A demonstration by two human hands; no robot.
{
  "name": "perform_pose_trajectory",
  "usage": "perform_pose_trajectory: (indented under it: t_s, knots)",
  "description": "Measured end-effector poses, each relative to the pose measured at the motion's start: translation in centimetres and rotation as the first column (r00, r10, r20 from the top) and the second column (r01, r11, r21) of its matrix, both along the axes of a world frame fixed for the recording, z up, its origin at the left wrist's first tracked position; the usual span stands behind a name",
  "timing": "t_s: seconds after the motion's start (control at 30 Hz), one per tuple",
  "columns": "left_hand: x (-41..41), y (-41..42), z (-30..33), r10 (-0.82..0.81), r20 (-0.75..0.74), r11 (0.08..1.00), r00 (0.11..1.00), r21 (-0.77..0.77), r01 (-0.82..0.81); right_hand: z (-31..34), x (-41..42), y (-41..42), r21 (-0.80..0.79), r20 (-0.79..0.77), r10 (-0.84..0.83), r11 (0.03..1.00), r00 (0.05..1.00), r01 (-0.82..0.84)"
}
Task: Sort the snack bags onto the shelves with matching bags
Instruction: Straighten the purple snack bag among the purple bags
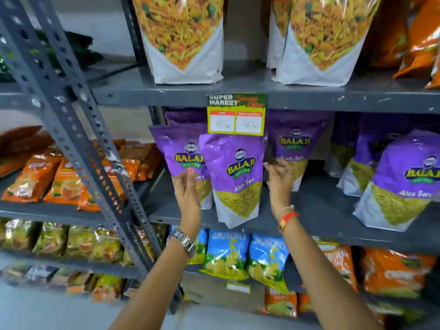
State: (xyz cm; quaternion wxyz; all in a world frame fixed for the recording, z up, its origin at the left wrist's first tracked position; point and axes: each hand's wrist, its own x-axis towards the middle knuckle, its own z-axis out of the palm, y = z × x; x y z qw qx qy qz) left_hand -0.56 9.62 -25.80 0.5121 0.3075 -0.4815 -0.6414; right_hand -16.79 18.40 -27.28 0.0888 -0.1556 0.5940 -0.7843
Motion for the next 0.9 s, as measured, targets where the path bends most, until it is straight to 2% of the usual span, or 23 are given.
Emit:
perform_pose_trajectory:
  t_s: [0.1, 0.2, 0.27, 0.33, 0.53, 0.6, 0.7, 0.9]
  knots:
    - [-1.4, 1.1, -4.0, -0.225, 0.149, 0.964, 0.963, 0.175, 0.198, -1.5, -1.0, -0.1, 0.233, 0.125, 0.239, 0.936, 0.963, -0.262]
    - [-2.5, 1.5, -7.0, -0.407, 0.154, 0.892, 0.9, 0.281, 0.355, -2.3, -1.6, -0.4, 0.336, 0.275, 0.378, 0.824, 0.884, -0.457]
    - [-3.0, 2.2, -6.7, -0.445, 0.177, 0.867, 0.878, 0.33, 0.373, -3.0, -1.8, -0.3, 0.345, 0.359, 0.425, 0.767, 0.831, -0.541]
    - [-3.4, 3.0, -5.8, -0.406, 0.19, 0.883, 0.894, 0.332, 0.33, -3.4, -1.7, 0.2, 0.329, 0.353, 0.457, 0.756, 0.816, -0.566]
    - [-5.6, 3.6, -5.5, -0.39, 0.165, 0.9, 0.906, 0.277, 0.337, -4.5, -2.9, 2.5, 0.313, 0.221, 0.424, 0.822, 0.878, -0.475]
    - [-7.0, 4.0, -5.1, -0.422, 0.218, 0.895, 0.88, 0.256, 0.366, -4.5, -3.9, 3.5, 0.296, 0.179, 0.365, 0.866, 0.914, -0.404]
    - [-9.4, 4.6, -4.2, -0.504, 0.213, 0.857, 0.837, 0.241, 0.455, -4.1, -5.4, 4.9, 0.266, 0.15, 0.245, 0.923, 0.958, -0.277]
    - [-13.4, 5.3, -3.6, -0.627, 0.237, 0.777, 0.743, 0.267, 0.57, -4.7, -7.4, 7.1, 0.227, 0.129, 0.06, 0.97, 0.99, -0.088]
